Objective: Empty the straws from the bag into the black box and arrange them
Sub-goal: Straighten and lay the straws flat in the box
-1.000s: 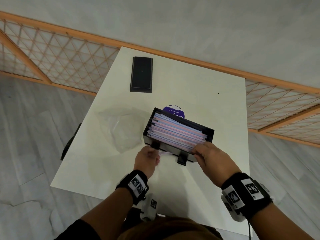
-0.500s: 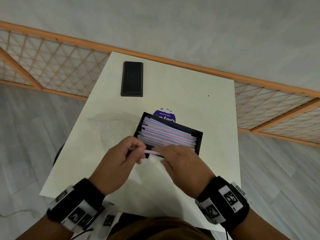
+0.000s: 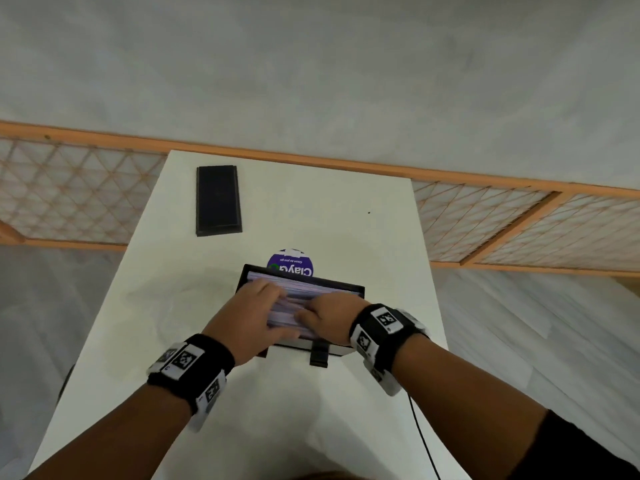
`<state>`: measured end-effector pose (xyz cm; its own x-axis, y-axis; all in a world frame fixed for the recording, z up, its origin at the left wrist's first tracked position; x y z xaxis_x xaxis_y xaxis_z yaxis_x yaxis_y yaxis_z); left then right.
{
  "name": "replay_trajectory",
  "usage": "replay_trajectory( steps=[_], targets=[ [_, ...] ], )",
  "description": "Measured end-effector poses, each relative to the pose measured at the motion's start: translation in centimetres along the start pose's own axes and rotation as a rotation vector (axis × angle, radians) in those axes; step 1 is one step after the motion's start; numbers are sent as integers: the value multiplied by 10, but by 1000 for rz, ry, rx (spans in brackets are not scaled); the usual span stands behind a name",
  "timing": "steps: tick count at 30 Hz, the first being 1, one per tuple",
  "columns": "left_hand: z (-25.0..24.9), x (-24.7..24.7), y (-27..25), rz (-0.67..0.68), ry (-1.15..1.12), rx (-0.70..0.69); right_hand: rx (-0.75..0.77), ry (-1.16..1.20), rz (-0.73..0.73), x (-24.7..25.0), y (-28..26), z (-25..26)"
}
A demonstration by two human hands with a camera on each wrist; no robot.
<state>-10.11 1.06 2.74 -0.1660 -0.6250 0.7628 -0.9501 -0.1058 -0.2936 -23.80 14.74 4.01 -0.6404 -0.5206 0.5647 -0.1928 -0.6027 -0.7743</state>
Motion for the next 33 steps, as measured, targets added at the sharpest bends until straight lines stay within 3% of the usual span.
replay_trajectory(
  steps=[7, 10, 12, 21, 26, 33],
  targets=[
    [10, -14, -3, -40, -61, -69, 3, 85, 97, 9, 15, 22],
    [11, -19, -2, -43, -6, -66, -103, 49, 206, 15, 16, 22],
    [14, -21, -2, -43, 0, -51, -150, 52, 196, 17, 15, 18],
    [10, -31, -12, -65, -59, -14, -74, 38, 236, 13, 21, 10],
    [8, -39, -19, -90, -62, -19, -2, 34, 178, 8, 17, 14],
    [5, -32, -11, -97, -82, 23, 55, -134, -29, 16, 7, 13]
  ],
)
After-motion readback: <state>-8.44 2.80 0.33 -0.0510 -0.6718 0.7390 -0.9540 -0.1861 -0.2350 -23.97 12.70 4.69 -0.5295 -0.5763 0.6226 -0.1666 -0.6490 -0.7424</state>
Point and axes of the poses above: each hand's wrist, its own y-axis towards the middle knuckle, its own x-axis out of the back of the hand, z = x × y, the point moved 2 cm from there along y, towards the middle knuckle, and after that the axes turned 14 degrees about z, right-handed, at the moved point
